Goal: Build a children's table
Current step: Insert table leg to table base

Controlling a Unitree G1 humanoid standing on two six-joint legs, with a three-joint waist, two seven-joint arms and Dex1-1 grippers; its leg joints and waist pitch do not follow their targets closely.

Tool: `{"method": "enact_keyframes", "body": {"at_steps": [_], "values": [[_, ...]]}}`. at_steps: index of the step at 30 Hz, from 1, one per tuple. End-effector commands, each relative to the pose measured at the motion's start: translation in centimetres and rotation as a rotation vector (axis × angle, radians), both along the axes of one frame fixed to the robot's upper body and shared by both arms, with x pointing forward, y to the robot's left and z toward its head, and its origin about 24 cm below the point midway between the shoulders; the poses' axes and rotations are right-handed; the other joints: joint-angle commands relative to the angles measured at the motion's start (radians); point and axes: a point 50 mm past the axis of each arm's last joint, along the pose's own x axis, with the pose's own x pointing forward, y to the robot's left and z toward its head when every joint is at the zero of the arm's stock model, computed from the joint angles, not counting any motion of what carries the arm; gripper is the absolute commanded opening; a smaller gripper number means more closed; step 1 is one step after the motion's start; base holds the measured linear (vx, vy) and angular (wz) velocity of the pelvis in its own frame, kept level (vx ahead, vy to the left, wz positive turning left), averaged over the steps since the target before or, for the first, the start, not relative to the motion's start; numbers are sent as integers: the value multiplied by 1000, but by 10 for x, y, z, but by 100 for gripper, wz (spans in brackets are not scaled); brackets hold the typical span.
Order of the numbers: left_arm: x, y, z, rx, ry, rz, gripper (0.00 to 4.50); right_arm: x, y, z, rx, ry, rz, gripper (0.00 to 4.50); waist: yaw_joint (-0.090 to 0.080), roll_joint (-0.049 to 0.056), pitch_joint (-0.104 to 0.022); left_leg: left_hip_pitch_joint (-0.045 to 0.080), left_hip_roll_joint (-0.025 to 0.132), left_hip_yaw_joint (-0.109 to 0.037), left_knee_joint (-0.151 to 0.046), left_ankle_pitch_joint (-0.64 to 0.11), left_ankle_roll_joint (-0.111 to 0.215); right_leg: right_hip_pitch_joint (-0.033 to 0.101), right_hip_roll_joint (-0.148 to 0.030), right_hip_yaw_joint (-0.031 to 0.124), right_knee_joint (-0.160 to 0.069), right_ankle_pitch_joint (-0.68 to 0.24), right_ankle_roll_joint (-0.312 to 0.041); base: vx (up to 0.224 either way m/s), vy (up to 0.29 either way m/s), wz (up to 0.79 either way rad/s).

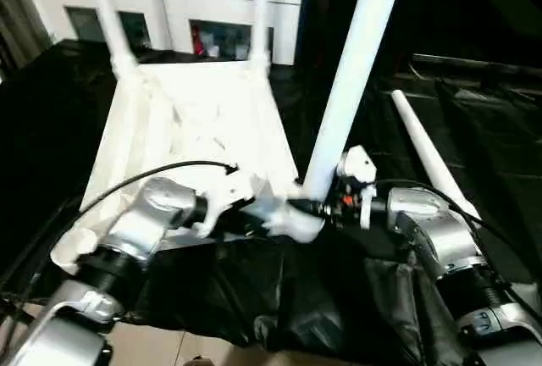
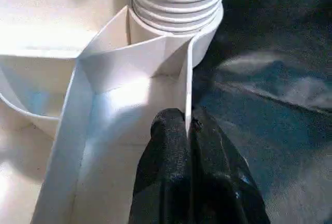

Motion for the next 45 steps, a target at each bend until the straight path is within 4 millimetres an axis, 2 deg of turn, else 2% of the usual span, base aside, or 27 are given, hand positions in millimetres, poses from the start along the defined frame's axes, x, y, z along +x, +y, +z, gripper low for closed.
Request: {"method": "enact_keyframes", "body": {"at_steps": [1,5,7,12,14,15,17,19,20,22,24,26,27,29,30,31,33,34,36,38,39,42,44,45], "values": [[2,-1,16,-46,-16,-83,0,-19,-13,-34,-123,143,75,191,1,0,-54,0,26,-1,-69,-210,37,47,-63,45,-69,-197,-206,0,0,0],[6,3,18,-27,-21,-84,0,-24,-10,-35,-127,136,127,191,8,-1,-54,3,26,2,-66,-186,45,49,-62,46,-63,-147,-223,0,0,0],[10,4,19,-25,-40,-50,0,-25,-8,-37,-120,133,128,191,13,-4,-53,3,25,3,-66,-194,43,49,-64,46,-65,-172,-217,0,0,0],[15,5,21,-34,-75,16,0,-23,-5,-40,-105,124,87,191,13,0,-50,5,27,0,-71,-239,23,48,-66,47,-73,-257,-198,0,0,0],[18,4,21,-43,-91,56,0,-19,-3,-40,-90,115,36,191,12,4,-48,7,26,-1,-72,-257,15,45,-66,47,-77,-287,-191,0,0,0],[22,0,23,-68,-111,115,0,-8,-2,-40,-69,112,-96,191,10,0,-46,7,26,-2,-74,-274,9,45,-67,47,-82,-324,-182,0,0,0],[26,-3,25,-84,-130,164,0,2,-2,-43,-68,112,-224,191,5,0,-45,8,24,-5,-75,-300,-6,43,-70,44,-88,-413,-160,0,0,0],[29,-8,27,-91,-153,213,0,10,-1,-46,-87,104,-336,191,-7,4,-42,2,24,-13,-80,-316,-24,44,-71,40,-93,-475,-132,-52,-1,-6],[30,-9,28,-95,-159,230,0,12,0,-47,-96,103,-374,191,-16,0,-40,-1,22,-15,-81,-330,-27,45,-71,37,-96,-509,-118,-53,6,-11],[31,-15,30,-101,-173,264,0,18,3,-49,-92,124,-454,191,-20,-2,-43,-1,20,-16,-79,-325,-24,45,-74,37,-102,-537,-101,0,0,0],[32,-23,32,-93,-200,305,0,24,8,-52,-93,161,-532,191,-21,-3,-44,0,20,-15,-77,-309,-14,41,-73,39,-102,-514,-107,0,0,0],[32,-34,34,-92,-223,345,0,28,14,-54,-103,198,-596,191,-27,-3,-45,-3,21,-15,-77,-293,-15,43,-70,38,-95,-470,-126,0,0,0],[32,-34,34,-92,-223,345,0,28,14,-54,-103,198,-596,191,-29,0,-46,-2,22,-14,-77,-284,-15,42,-68,39,-92,-432,-140,0,0,0],[29,-47,34,-100,-231,388,0,32,21,-56,-105,226,-632,191,-32,-8,-49,-1,24,-9,-73,-272,-9,41,-66,42,-85,-362,-166,0,0,0],[27,-54,34,-111,-224,403,0,33,24,-55,-102,234,-640,191,-32,-4,-50,-2,23,-8,-73,-251,-4,44,-64,42,-81,-317,-181,0,0,0],[25,-59,33,-118,-219,407,0,34,27,-55,-99,241,-638,191,-33,-8,-52,-4,23,-5,-70,-228,2,46,-63,42,-76,-269,-194,0,0,0],[24,-62,32,-123,-213,409,0,35,29,-53,-92,241,-633,191,-32,-8,-54,-7,21,-4,-67,-197,14,51,-62,41,-70,-213,-206,0,0,0],[24,-63,32,-122,-210,408,0,36,32,-51,-86,238,-618,191,-32,-12,-56,-7,21,-3,-64,-176,22,52,-61,42,-65,-171,-216,0,0,0],[26,-61,32,-117,-211,410,0,37,34,-49,-94,223,-596,191,-31,-14,-57,-8,18,-1,-63,-153,36,54,-61,41,-62,-138,-225,0,0,0],[27,-59,32,-114,-211,413,0,37,36,-48,-99,214,-581,191,-31,-13,-54,-6,19,-1,-65,-162,40,53,-62,41,-66,-157,-224,0,0,0],[27,-58,32,-110,-211,416,0,37,38,-47,-90,211,-574,191,-30,-9,-52,-5,19,-1,-66,-180,35,52,-62,41,-69,-190,-218,0,0,0],[26,-56,32,-100,-210,421,0,40,40,-44,-80,190,-580,191,-33,-10,-49,-3,21,-3,-70,-228,20,49,-64,41,-78,-272,-199,0,0,0],[25,-56,31,-97,-206,410,0,43,41,-39,-41,190,-587,247,-34,-10,-50,-3,21,-4,-70,-236,15,48,-64,42,-79,-286,-193,0,0,0],[25,-56,31,-98,-205,408,0,43,41,-39,-37,190,-588,247,-35,-9,-49,-2,22,-4,-71,-237,14,47,-64,42,-78,-284,-193,0,0,0]]}}
